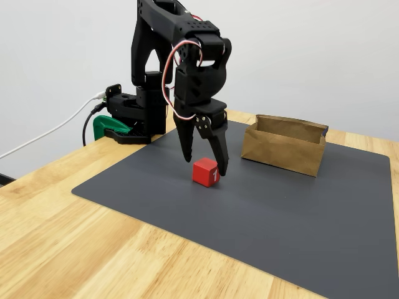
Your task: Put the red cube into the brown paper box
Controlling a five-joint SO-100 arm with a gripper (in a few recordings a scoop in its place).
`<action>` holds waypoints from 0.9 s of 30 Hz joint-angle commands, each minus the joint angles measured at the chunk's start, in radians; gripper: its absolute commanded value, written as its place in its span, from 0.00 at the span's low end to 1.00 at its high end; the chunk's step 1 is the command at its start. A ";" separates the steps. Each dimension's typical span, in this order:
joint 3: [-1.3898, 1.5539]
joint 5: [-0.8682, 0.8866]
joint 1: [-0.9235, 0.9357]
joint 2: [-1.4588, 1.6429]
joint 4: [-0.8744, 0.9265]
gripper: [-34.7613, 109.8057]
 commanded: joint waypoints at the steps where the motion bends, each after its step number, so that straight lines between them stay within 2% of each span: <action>1: -0.032 -0.020 0.008 -0.003 -0.006 0.46; 17: -0.031 -0.031 -0.054 -0.054 -0.046 0.39; 27: -0.034 0.014 -0.052 -0.058 -0.066 0.29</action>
